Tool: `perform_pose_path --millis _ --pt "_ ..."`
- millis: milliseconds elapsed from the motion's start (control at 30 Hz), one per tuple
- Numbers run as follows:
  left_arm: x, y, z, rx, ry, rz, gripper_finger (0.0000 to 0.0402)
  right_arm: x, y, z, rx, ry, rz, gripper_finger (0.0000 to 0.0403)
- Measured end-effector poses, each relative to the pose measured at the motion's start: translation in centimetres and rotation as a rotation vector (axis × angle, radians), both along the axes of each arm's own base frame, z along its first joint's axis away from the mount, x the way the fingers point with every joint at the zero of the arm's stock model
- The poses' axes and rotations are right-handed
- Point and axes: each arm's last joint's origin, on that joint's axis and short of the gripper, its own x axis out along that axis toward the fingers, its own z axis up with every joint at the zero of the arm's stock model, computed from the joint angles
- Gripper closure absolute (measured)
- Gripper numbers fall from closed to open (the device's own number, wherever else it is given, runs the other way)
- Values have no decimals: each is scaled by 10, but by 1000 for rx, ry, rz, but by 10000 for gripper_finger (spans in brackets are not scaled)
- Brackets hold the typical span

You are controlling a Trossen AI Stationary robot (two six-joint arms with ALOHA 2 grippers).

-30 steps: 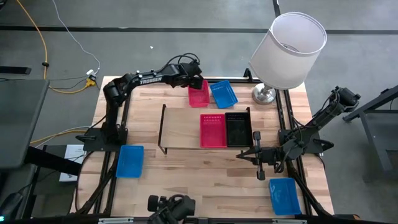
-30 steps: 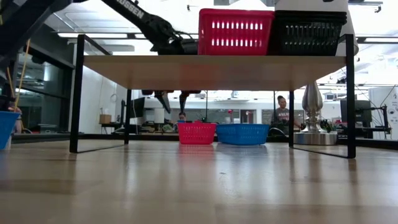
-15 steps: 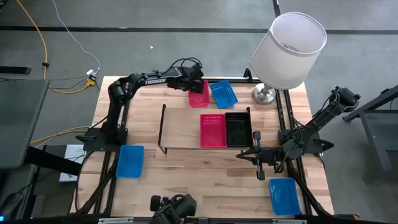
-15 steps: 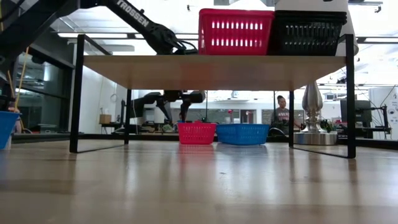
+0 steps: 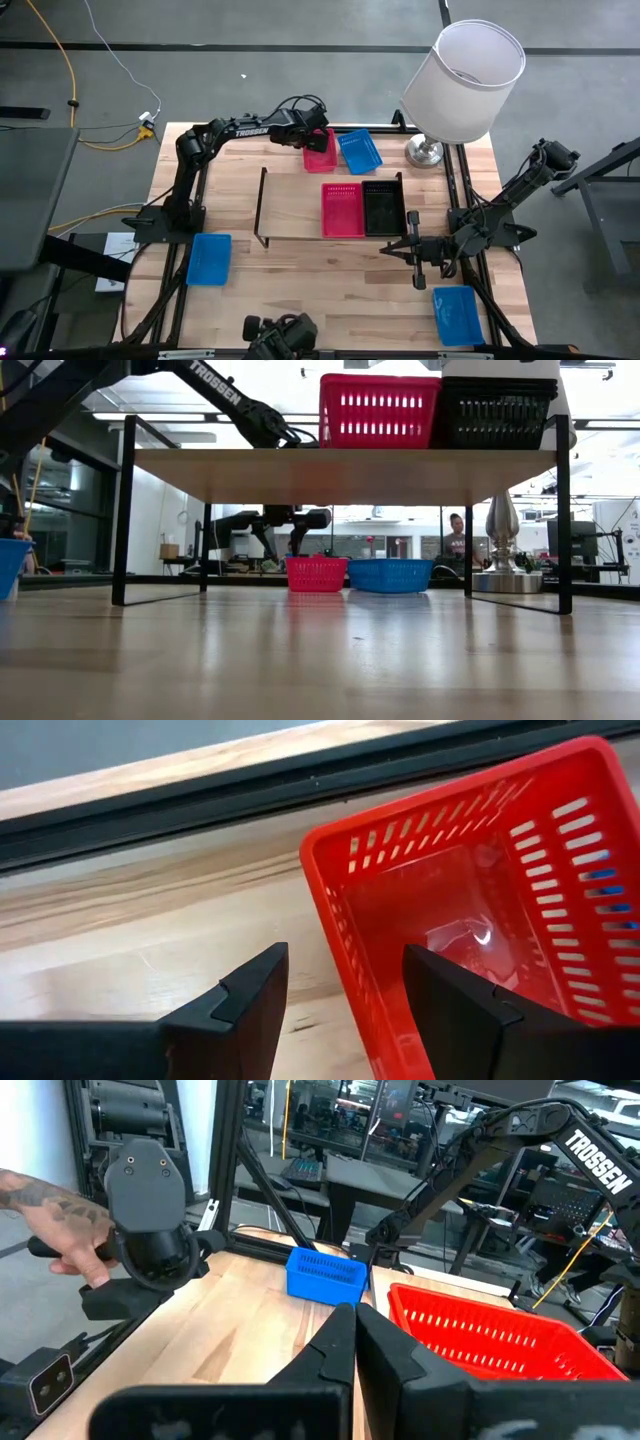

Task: Stack baskets on shelf by color
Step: Stack the red bin on the red bins on the shelf

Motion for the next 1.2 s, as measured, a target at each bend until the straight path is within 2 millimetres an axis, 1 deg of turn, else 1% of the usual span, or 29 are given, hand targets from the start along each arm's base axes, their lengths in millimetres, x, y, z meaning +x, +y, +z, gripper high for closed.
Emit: perform_pose_path --millis 300,900,1033,1200 --pt "6 -8 0 -35 -21 -33 214 0 0 0 19 1 -1 403" --pt "5 -8 -1 -46 -18 -53 214 0 0 0 19 1 -1 403" --pt "6 -8 -1 -47 -19 -54 227 0 0 0 19 1 -1 403" --pt "6 -8 -1 -49 -21 -55 260 0 0 0 19 1 -1 403"
